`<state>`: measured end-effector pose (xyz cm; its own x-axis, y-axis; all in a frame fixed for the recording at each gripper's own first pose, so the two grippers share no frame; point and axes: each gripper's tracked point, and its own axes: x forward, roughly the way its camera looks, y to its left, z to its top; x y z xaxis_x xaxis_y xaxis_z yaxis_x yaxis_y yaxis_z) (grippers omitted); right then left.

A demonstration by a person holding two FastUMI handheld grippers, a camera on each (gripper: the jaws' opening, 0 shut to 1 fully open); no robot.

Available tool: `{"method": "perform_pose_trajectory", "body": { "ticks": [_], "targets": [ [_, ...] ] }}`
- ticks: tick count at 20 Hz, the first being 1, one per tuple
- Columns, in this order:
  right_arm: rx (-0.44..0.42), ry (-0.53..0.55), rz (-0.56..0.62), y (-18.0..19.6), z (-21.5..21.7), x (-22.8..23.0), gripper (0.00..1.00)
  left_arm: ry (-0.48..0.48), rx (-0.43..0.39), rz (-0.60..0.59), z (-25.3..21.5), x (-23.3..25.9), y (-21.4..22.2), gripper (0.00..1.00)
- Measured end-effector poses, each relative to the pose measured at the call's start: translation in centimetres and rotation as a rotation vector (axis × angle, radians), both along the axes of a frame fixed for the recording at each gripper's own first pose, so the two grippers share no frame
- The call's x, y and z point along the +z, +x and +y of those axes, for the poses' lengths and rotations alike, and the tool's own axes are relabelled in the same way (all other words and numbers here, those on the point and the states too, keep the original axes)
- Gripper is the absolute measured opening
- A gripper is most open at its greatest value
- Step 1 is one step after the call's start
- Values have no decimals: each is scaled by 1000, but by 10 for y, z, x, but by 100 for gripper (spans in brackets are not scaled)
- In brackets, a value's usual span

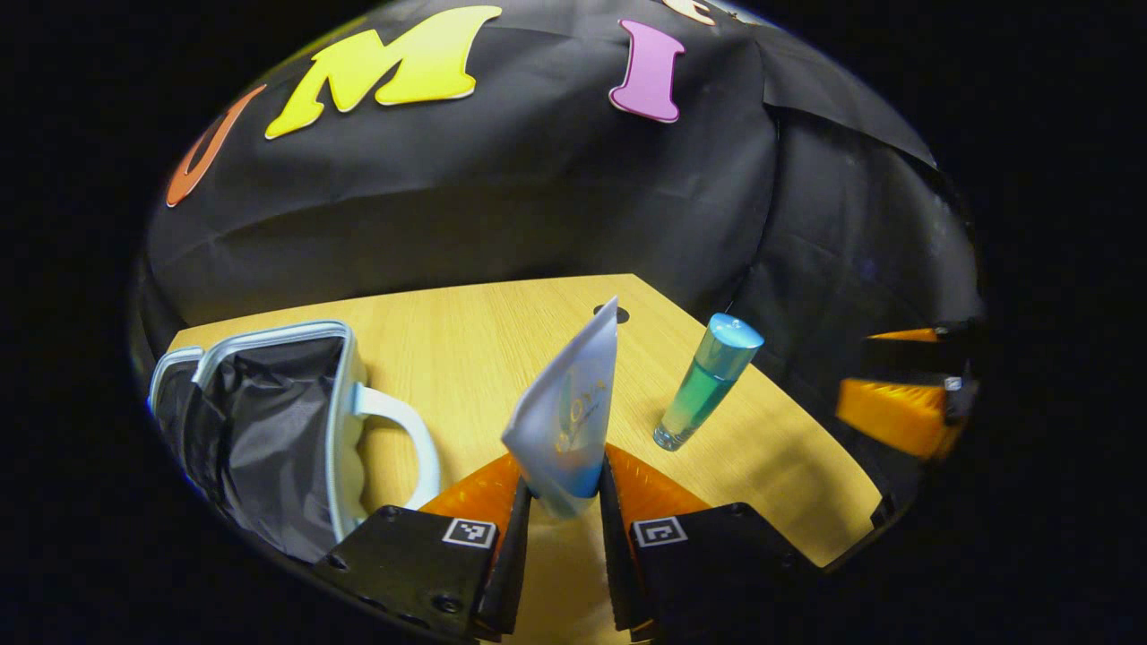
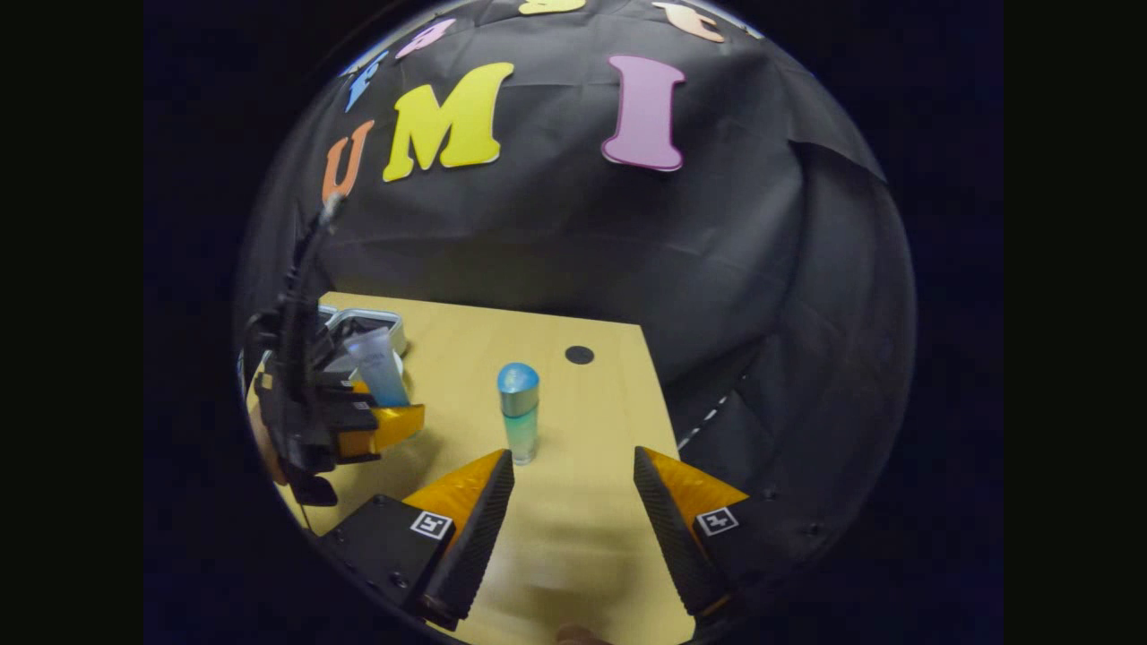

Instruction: First open the suitcase, pack the skin care products into it, and then close the suitcase.

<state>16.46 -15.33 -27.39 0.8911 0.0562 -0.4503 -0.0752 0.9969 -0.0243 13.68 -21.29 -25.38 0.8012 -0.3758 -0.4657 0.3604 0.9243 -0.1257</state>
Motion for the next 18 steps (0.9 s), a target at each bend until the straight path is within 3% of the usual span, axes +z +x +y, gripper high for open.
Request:
{"method": "perform_pose_trajectory", "body": {
  "ticks": [8, 11, 14, 17, 18],
  "targets": [
    [21, 28, 28, 74, 47, -47, 81, -20, 118, 28, 68, 29, -50, 41],
    [-27, 31, 26, 91, 46, -58, 80, -61, 164, 48, 93, 31, -67, 41],
    [-72, 22, 34, 101, 39, -68, 81, -43, 204, 73, 121, 24, -75, 41],
    [-88, 57, 44, 101, 41, -71, 71, -39, 249, 87, 146, 22, -78, 41],
    [-93, 46, 44, 101, 42, -71, 62, -27, 261, 87, 154, 22, -79, 41]
  ]
}}
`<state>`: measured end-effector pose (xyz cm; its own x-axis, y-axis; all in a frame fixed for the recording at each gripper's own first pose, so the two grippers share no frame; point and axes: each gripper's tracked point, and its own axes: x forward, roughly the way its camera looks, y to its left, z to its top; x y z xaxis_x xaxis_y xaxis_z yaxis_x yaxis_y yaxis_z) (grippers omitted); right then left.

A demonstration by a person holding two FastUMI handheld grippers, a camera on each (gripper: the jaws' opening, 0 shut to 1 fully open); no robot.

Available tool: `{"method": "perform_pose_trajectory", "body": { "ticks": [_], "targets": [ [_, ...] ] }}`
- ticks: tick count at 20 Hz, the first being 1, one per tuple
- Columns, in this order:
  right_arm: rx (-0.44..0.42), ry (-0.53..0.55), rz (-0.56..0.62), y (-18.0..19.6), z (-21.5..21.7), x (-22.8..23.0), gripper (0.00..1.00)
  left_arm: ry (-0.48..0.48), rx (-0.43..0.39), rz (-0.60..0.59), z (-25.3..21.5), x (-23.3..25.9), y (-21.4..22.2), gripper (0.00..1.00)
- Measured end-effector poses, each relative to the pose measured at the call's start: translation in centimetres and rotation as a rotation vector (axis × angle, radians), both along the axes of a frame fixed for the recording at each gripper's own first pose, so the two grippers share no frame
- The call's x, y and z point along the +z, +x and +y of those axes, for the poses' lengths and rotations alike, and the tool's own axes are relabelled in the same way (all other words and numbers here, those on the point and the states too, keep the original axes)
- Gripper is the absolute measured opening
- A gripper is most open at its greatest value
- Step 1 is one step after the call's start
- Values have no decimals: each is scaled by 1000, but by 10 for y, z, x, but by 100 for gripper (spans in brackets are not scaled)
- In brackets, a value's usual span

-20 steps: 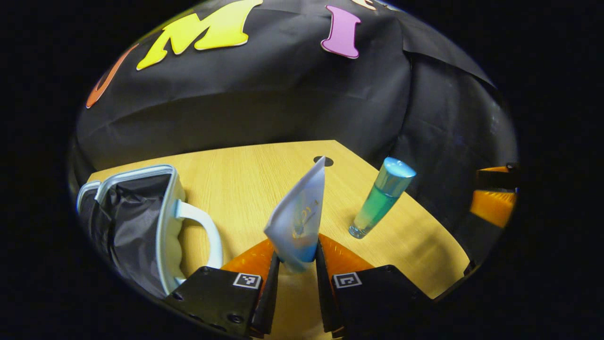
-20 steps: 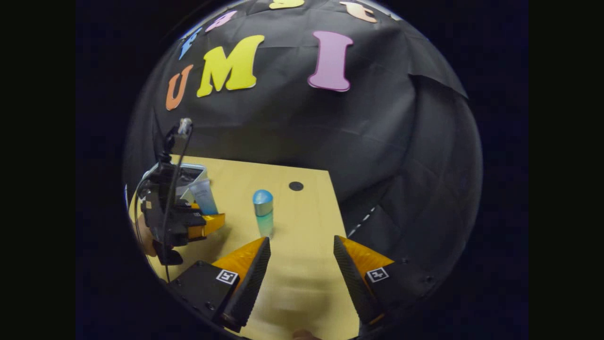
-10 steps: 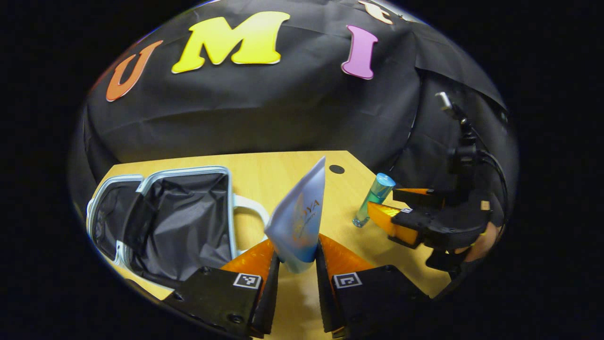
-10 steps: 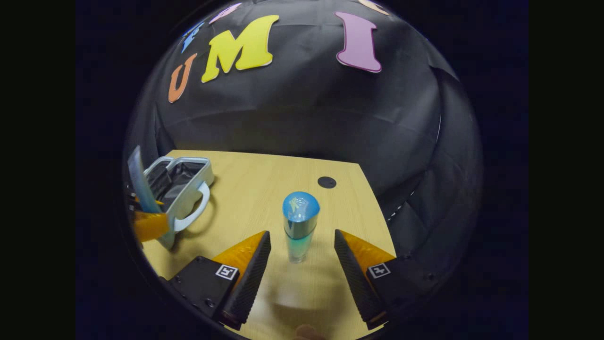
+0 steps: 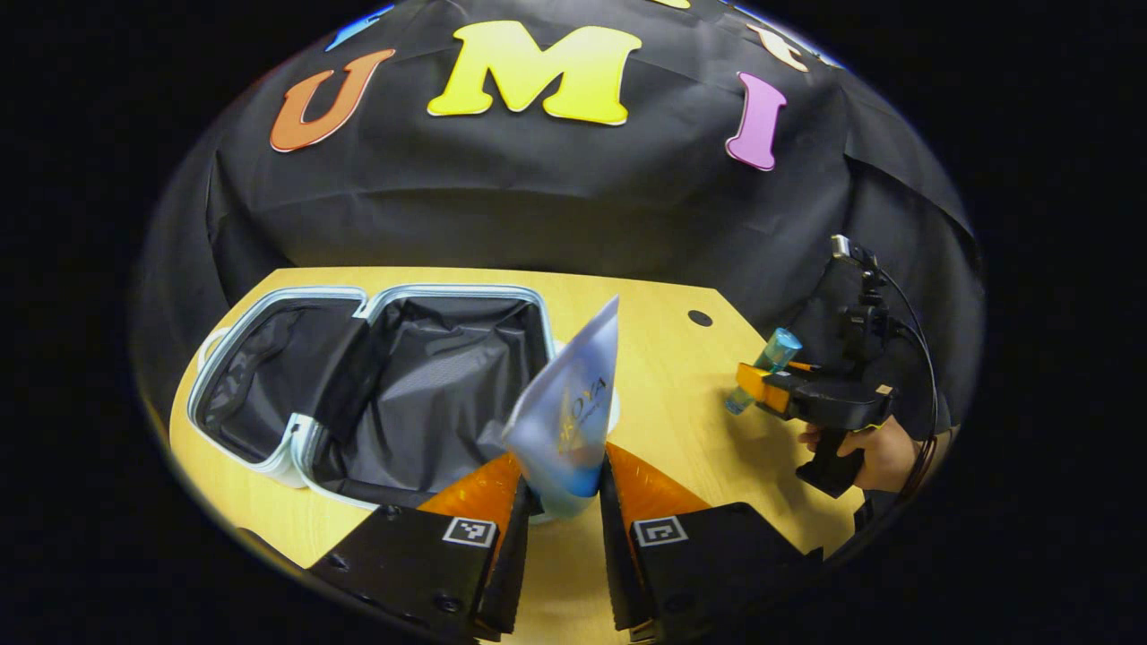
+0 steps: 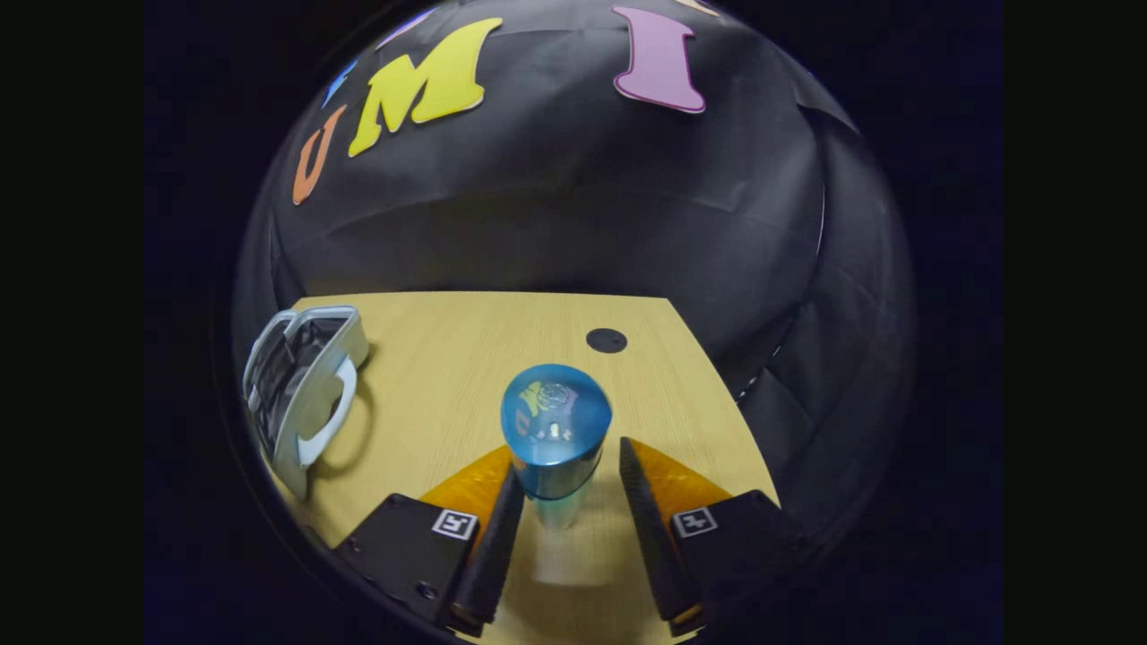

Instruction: First open the suitcase, pack the skin care products into it, and then close the suitcase.

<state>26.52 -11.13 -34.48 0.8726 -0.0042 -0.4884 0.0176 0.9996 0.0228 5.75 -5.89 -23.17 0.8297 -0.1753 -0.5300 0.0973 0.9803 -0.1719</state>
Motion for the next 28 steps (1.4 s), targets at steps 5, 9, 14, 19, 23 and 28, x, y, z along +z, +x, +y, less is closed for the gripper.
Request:
{"method": "perform_pose_trajectory", "body": {
  "ticks": [5, 9, 14, 19, 23, 28],
  "targets": [
    [-43, 9, 9, -5, -3, 3, 40, 31, 25, 3, 39, 8, 1, 42],
    [-57, 12, 18, -37, -3, 31, 39, 75, 72, 37, 81, 3, 17, 41],
    [-83, 47, 17, -97, 9, 84, 39, 112, 68, 188, 116, -43, 40, 42],
    [-131, 104, 11, -153, 30, 119, 39, 194, 55, 364, 133, -91, 46, 41],
    [-151, 64, 15, -181, 33, 121, 36, 221, 58, 435, 134, -104, 55, 42],
    [-154, 58, 18, -196, 36, 124, 39, 217, 70, 460, 133, -113, 62, 41]
  ]
}}
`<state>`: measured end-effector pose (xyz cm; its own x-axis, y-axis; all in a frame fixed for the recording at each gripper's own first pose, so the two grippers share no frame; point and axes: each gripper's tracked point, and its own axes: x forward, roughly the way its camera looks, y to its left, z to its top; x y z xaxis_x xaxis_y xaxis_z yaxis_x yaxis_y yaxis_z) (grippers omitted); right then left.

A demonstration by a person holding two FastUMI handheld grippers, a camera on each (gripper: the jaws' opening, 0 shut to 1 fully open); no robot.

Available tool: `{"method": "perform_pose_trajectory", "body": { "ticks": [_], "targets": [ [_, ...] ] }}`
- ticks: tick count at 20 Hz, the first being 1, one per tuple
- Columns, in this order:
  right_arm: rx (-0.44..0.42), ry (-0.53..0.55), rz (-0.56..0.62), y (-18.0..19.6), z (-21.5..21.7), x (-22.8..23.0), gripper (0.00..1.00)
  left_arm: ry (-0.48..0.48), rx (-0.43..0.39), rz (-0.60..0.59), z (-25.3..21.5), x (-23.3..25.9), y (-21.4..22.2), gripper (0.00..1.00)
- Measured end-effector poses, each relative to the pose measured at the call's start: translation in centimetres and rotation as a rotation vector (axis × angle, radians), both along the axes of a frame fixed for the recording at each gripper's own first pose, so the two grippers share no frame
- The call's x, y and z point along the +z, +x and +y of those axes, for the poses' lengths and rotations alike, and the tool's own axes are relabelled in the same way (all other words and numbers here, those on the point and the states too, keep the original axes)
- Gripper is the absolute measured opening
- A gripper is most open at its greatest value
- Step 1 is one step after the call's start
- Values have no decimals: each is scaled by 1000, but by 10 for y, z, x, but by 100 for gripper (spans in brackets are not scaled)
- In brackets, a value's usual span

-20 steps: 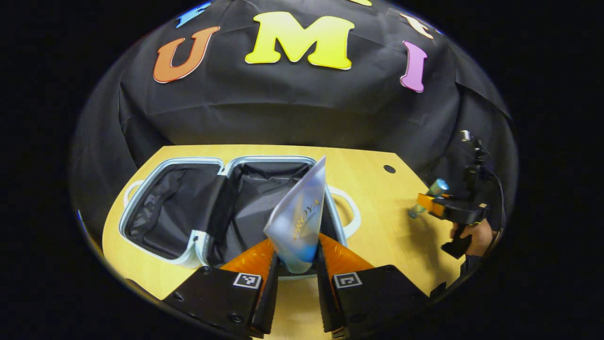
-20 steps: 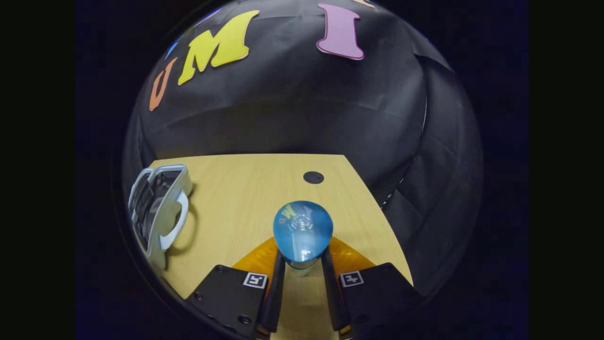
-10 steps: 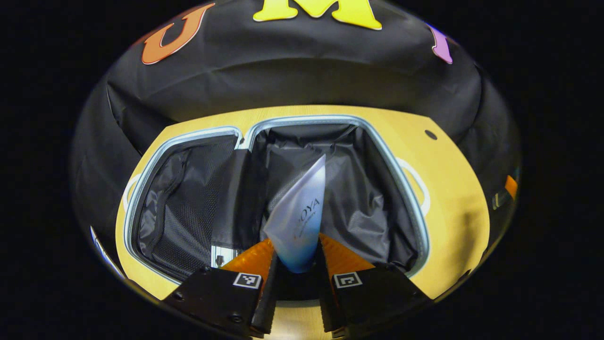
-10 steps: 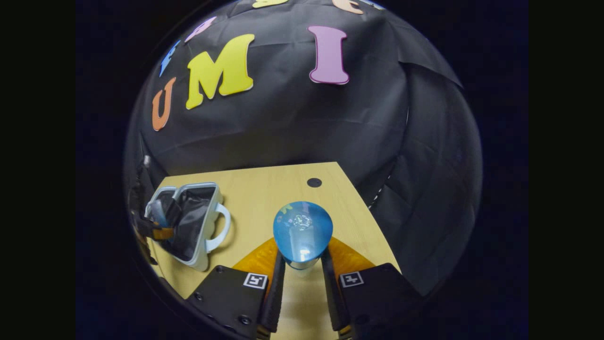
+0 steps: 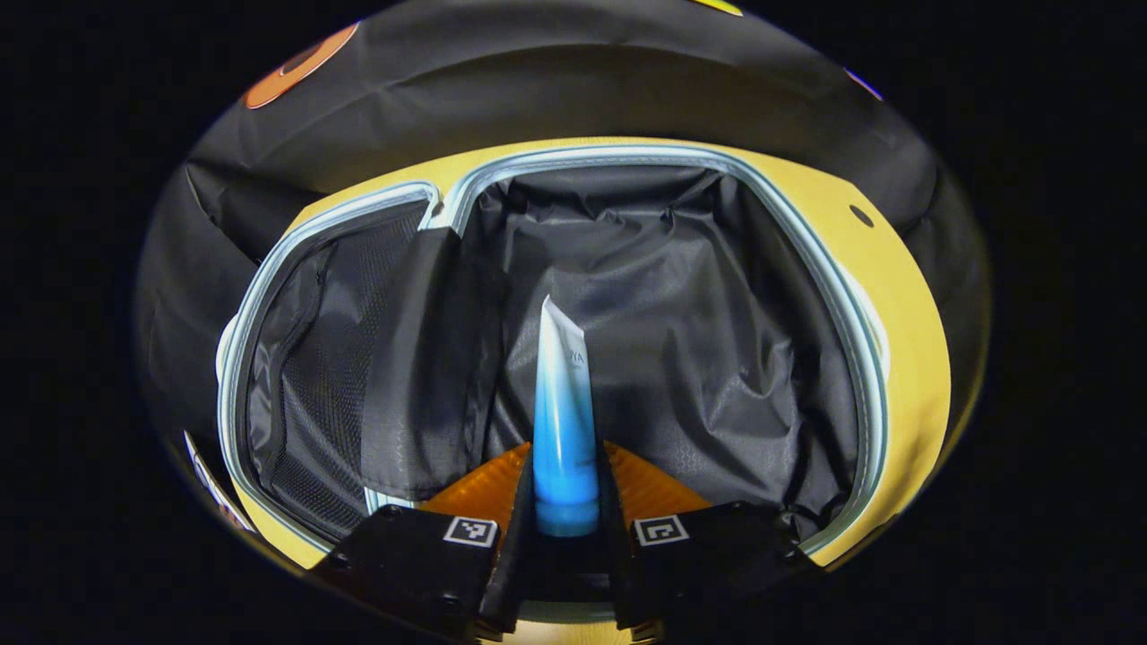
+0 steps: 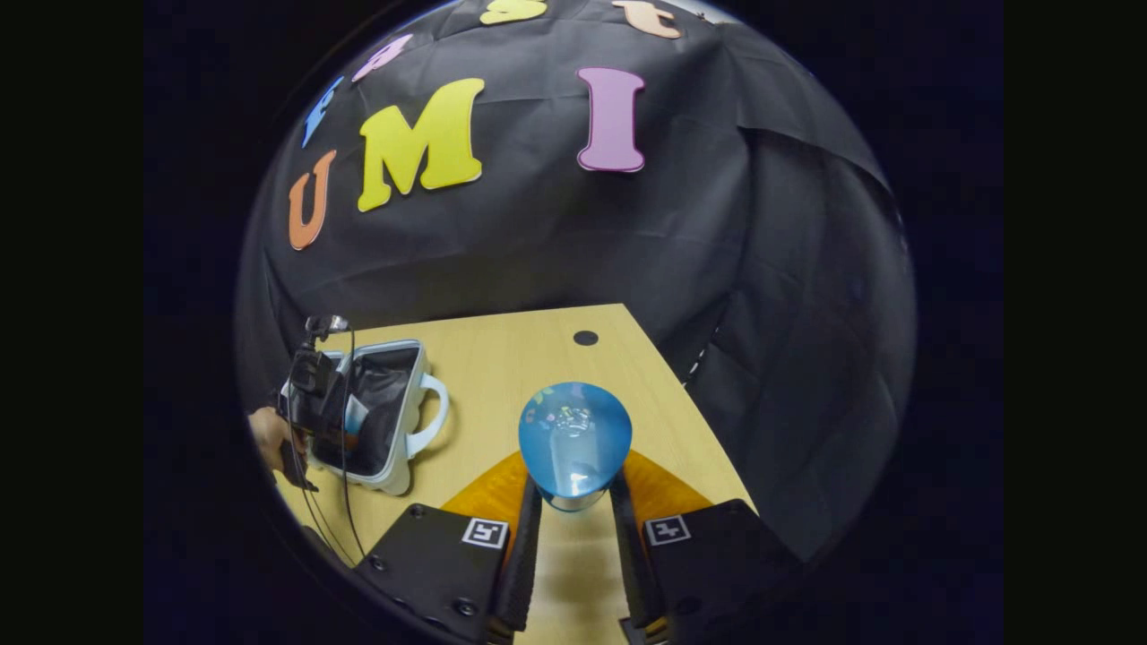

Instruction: First open the suitcase, pack the skin care products into it, and then close the suitcase.

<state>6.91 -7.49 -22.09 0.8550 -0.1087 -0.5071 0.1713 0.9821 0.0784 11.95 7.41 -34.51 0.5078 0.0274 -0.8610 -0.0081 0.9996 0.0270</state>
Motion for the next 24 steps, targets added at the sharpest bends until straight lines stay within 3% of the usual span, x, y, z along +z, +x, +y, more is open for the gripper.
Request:
{"method": "perform_pose_trajectory", "body": {
  "ticks": [5, 6, 7, 8, 9, 11, 12, 13, 17, 20, 24],
  "targets": [
    [54, 2, -7, 6, 22, 8, 39, -45, 21, -25, -3, 2, -2, 43],
    [67, 4, -8, 12, 29, 11, 39, -67, 21, -42, -5, 4, -1, 53],
    [83, 9, -11, 17, 38, 14, 39, -80, 22, -61, -7, 10, -2, 40],
    [101, 13, -11, 24, 49, 16, 39, -84, 20, -82, -6, 17, -2, 67],
    [121, 16, -9, 32, 60, 18, 39, -87, 20, -110, -4, 26, -4, 63],
    [161, 35, -3, 46, 89, 23, 36, -106, 14, -184, -3, 50, -8, 68],
    [188, 50, -6, 55, 108, 28, 39, -120, 9, -239, 0, 65, -10, 81],
    [222, 57, -8, 64, 128, 30, 39, -138, -1, -301, 0, 83, -13, 77],
    [386, 44, 16, 85, 214, 19, 39, -108, -30, -504, 28, 142, -45, 89],
    [434, 42, 84, 90, 261, -7, 39, -54, -50, -608, 55, 172, -77, 90],
    [456, 22, 160, 96, 300, -43, 39, -58, -2, -659, 81, 181, -111, 92]
  ]
}}
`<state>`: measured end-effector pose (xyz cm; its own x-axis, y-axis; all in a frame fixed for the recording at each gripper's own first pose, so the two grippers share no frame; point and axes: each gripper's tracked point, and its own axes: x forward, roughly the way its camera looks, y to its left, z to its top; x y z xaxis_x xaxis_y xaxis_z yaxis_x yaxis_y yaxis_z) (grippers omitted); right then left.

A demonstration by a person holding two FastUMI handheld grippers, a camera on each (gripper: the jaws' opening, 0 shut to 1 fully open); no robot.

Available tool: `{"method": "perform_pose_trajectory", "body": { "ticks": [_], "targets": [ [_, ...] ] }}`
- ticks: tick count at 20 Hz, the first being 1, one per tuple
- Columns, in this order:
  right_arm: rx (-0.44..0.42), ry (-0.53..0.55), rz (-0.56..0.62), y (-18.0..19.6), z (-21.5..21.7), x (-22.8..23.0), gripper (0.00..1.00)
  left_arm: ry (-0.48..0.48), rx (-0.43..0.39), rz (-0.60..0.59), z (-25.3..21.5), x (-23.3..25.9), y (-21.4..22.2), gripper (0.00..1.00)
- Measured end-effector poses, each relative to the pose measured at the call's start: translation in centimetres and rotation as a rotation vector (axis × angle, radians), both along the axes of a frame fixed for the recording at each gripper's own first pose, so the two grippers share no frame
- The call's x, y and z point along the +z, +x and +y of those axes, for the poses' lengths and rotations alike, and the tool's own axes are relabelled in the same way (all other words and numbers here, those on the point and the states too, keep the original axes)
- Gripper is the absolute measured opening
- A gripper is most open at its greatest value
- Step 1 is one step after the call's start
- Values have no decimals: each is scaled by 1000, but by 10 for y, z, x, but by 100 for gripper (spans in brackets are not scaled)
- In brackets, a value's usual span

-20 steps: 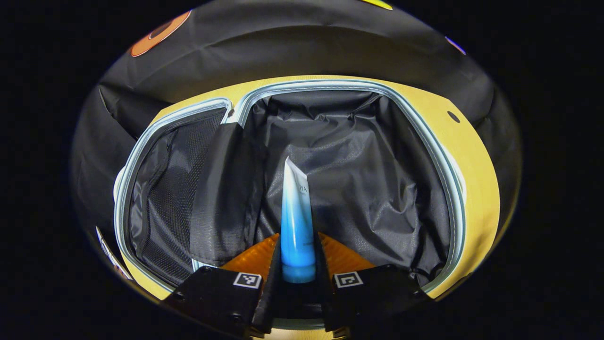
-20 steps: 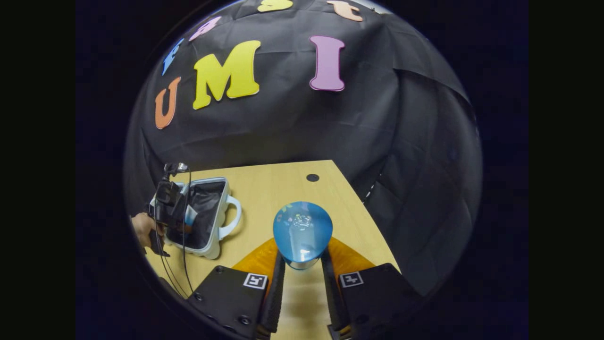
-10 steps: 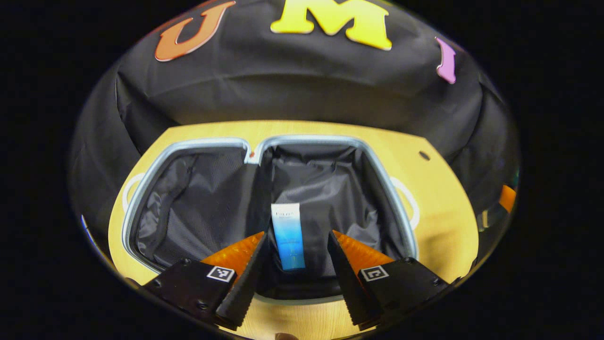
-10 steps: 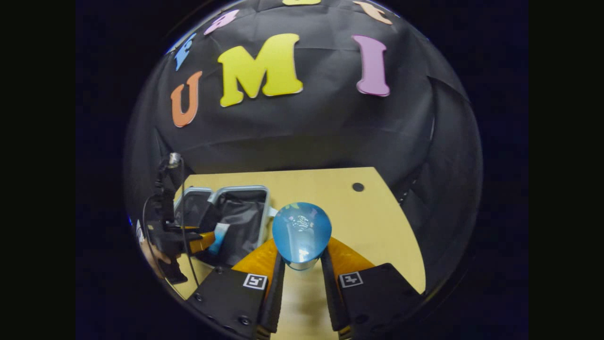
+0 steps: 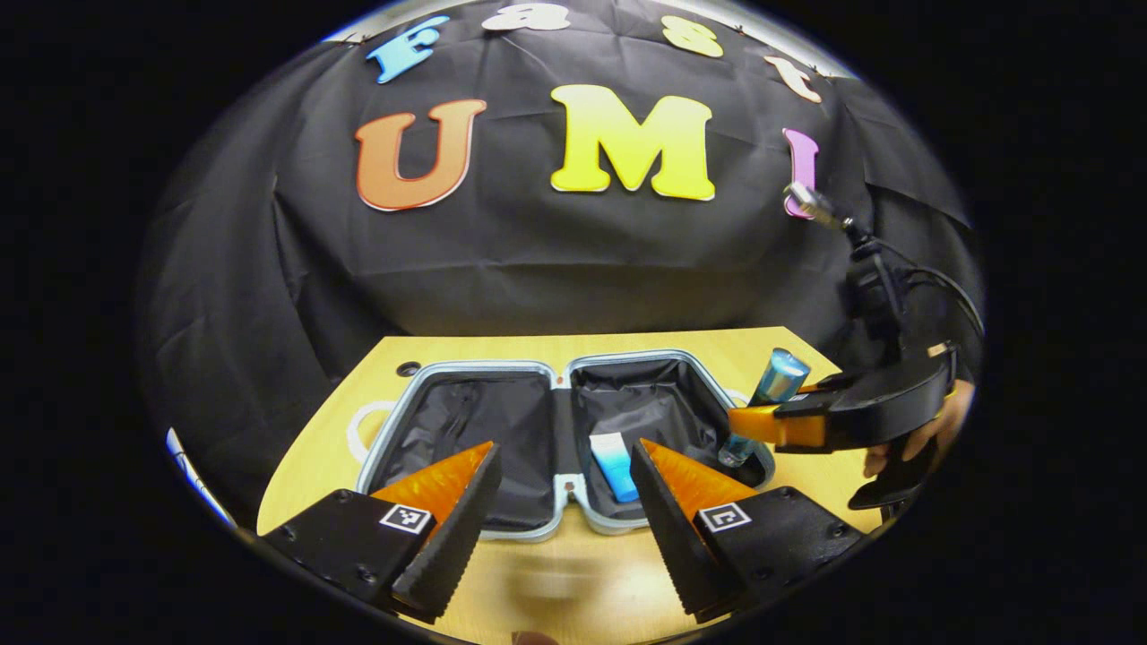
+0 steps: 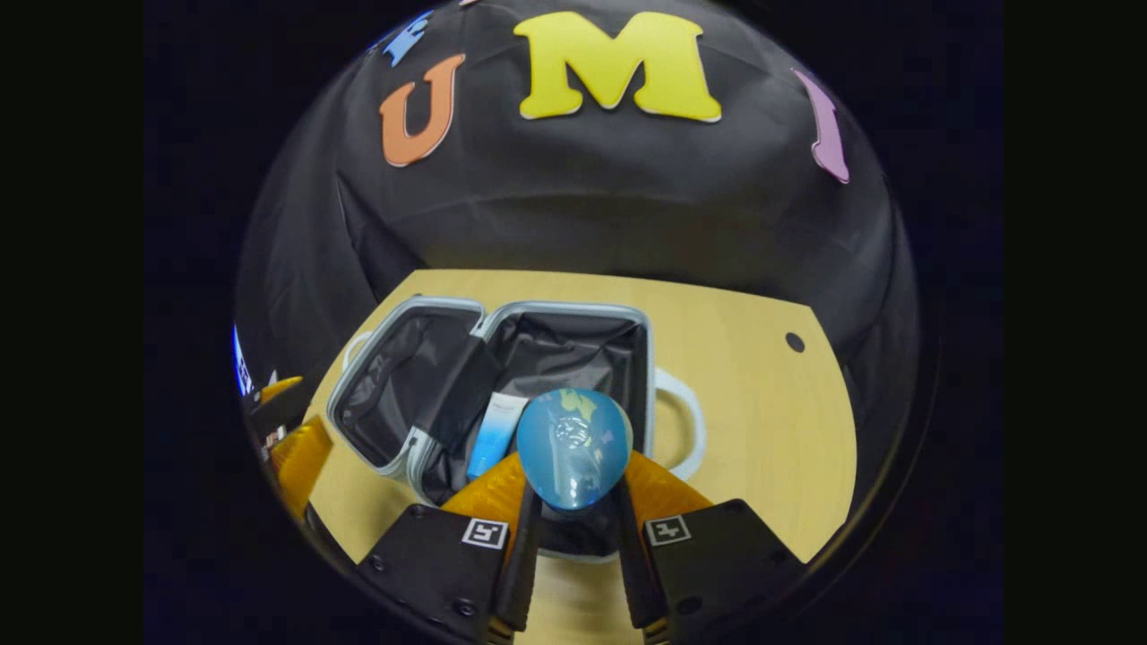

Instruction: First open the suitcase, pack the skin care products into it, and then close the suitcase.

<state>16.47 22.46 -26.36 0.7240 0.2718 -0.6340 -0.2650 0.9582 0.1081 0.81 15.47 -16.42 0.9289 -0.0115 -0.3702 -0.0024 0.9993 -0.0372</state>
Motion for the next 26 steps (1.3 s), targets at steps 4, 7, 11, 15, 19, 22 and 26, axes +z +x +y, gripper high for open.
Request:
{"method": "perform_pose_trajectory", "body": {
  "ticks": [4, 7, 11, 15, 19, 22, 26],
  "targets": [
    [-7, -31, 74, 1, 10, -28, 39, 51, 16, -72, 22, 18, -16, 94],
    [-11, -61, 118, 3, 20, -44, 39, 89, 18, -122, 33, 29, -19, 97],
    [-51, -53, 174, 12, 27, -57, 39, 110, 22, -169, 46, 44, -21, 97],
    [-91, -39, 199, 37, 35, -61, 39, 118, 16, -189, 56, 50, -19, 97],
    [-134, -41, 222, 62, 39, -72, 39, 106, 41, -176, 73, 45, -17, 97],
    [-147, -60, 243, 71, 42, -81, 39, 111, 70, -174, 88, 41, -18, 97],
    [-167, -95, 291, 70, 42, -95, 39, 104, 107, -160, 107, 34, -22, 97]
  ]
}}
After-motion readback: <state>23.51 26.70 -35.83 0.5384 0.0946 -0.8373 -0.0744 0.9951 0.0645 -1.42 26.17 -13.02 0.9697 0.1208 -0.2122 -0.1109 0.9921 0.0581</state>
